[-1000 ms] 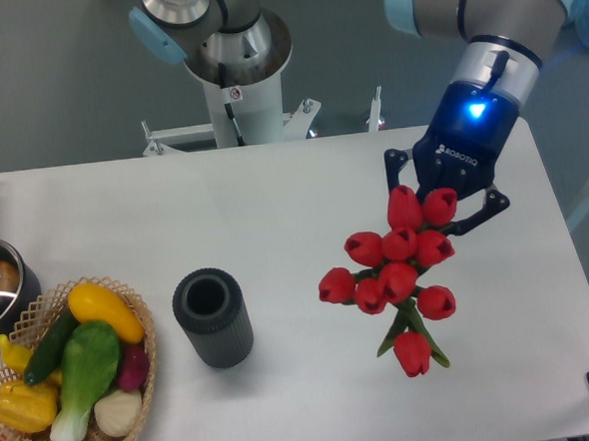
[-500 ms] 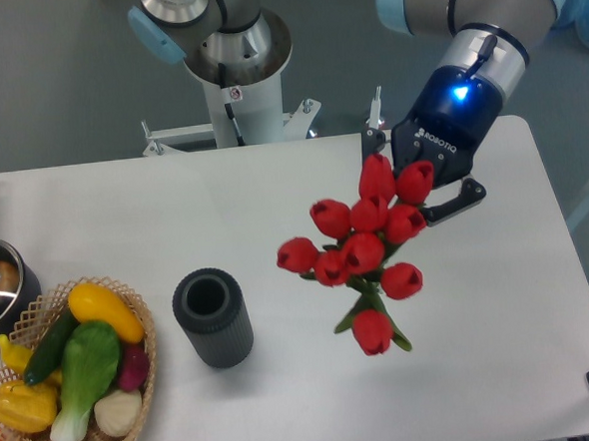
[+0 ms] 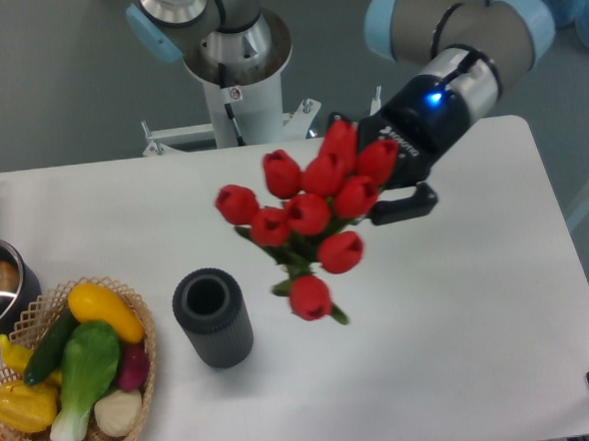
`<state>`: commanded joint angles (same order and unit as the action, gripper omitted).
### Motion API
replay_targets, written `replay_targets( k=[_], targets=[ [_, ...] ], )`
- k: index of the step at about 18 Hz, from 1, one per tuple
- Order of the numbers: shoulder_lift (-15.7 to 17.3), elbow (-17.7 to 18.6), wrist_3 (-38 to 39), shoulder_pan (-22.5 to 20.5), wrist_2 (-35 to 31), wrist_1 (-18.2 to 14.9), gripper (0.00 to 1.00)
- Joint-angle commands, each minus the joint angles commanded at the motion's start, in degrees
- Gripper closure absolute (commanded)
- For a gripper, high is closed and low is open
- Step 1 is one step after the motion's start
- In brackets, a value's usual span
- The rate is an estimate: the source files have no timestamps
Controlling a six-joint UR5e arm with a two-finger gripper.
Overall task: Insert the flowers into the vase
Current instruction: 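Lift the red tulip bunch and carry it toward the grey vase, then lower the tulip stems down into the grey vase opening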
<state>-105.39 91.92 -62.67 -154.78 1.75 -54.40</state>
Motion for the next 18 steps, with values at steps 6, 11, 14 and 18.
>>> replay_targets(
  k=[6, 11, 14, 18],
  targets=[
    [5.3, 7.8, 0.1, 2.0, 1.0, 0.0, 1.00],
    [5.2, 9.8, -1.0, 2.7, 1.0, 0.2, 1.00],
    [4.0, 9.8, -2.9, 2.9, 1.1, 0.1, 1.00],
    [3.3, 9.8, -3.3, 3.4, 1.0, 0.2, 1.00]
  ],
)
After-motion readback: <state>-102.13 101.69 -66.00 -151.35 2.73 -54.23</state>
